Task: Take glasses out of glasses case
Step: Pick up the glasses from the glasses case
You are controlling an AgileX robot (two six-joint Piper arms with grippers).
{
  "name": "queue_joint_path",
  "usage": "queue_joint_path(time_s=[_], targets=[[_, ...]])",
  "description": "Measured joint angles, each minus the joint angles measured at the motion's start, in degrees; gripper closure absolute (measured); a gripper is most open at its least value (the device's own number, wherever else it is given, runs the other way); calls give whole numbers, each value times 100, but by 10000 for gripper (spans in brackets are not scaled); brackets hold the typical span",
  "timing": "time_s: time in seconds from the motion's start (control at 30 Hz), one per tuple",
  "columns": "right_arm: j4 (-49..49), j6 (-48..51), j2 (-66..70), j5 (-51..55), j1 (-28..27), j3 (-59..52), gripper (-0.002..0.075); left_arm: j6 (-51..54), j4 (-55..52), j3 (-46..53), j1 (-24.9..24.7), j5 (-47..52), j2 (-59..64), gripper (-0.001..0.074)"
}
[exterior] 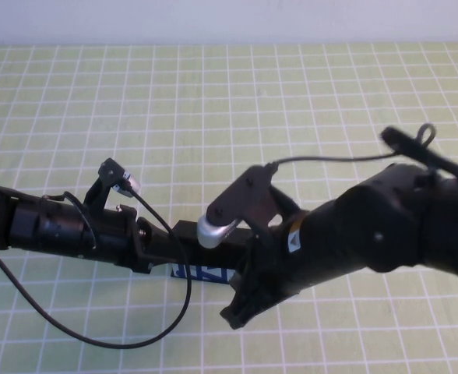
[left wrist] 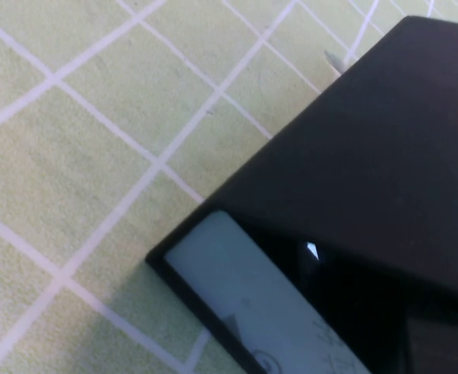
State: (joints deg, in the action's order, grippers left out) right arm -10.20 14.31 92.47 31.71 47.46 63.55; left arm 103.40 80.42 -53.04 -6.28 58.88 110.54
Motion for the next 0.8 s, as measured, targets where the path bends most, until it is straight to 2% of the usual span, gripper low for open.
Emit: queue_joint_path(time_s=[0.17,0.27,0.47,0.8], targets=[[356,-756,487,-252,-41,12,741,-12,20,0,0,-11,0,739],[470,-986,707,-387,-255,200,741,-12,20,0,0,-11,0,739],[514,-1033,1144,-343,-811,994,742,-12,34,0,0,-11,0,739],[492,-1033,2111,213,-1219,2299,742,-24,34,0,0,-22,0,739]])
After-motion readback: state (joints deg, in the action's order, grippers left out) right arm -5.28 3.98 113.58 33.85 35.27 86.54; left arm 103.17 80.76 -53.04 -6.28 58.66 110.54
